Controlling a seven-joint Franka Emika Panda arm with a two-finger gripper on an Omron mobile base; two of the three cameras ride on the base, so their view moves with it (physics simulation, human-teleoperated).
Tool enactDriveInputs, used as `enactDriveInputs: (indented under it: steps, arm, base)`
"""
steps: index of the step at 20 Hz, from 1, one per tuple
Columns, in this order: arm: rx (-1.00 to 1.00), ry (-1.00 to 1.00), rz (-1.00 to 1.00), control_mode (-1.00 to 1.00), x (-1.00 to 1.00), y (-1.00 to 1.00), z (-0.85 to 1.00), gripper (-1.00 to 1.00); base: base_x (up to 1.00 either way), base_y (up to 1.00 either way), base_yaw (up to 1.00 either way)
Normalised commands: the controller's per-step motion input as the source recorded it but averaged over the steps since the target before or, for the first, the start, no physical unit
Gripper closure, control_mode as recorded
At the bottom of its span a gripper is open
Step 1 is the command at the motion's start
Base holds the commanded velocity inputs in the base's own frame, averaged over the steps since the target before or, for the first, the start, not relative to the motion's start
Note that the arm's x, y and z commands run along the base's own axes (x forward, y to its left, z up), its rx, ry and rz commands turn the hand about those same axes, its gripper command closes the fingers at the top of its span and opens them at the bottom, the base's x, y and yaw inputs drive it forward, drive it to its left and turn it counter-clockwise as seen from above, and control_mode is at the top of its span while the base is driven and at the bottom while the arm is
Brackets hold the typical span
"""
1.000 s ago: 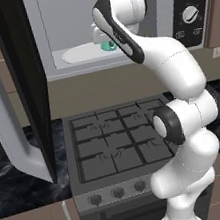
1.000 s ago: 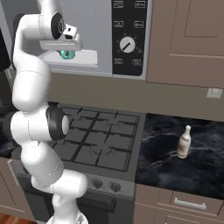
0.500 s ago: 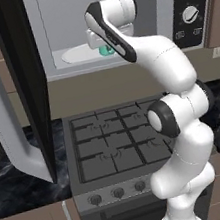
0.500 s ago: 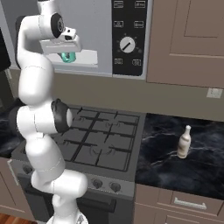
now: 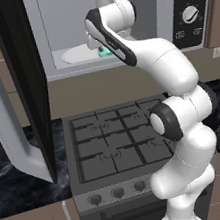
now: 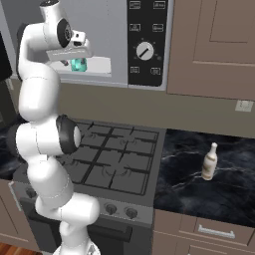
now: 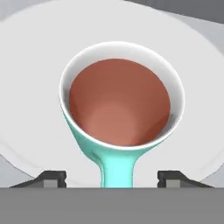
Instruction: Place the microwavable item in the microwave. Then, close the microwave door and press the start button.
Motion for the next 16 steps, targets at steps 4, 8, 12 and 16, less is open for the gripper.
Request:
enactDriveInputs:
  steps: [4,8,12,16]
  arm:
    - [0.0,-0.39,0.09,-1.0,-0.16,0.0,0.0,-1.0]
    - [0.0,-0.4,0.1,-1.0,-0.52,0.0,-0.09,-1.0]
    - [0.0,-0.32,0.05,-1.0,-0.79,0.0,-0.28,-1.0]
    - [0.0,-0.22,0.01,-1.0,-0.99,0.01,-0.42,-1.0]
  base:
    - [0.0,0.0,0.0]
    - [0.0,0.0,0.0]
    - [0.0,0.0,0.0]
    - [0.0,0.0,0.0]
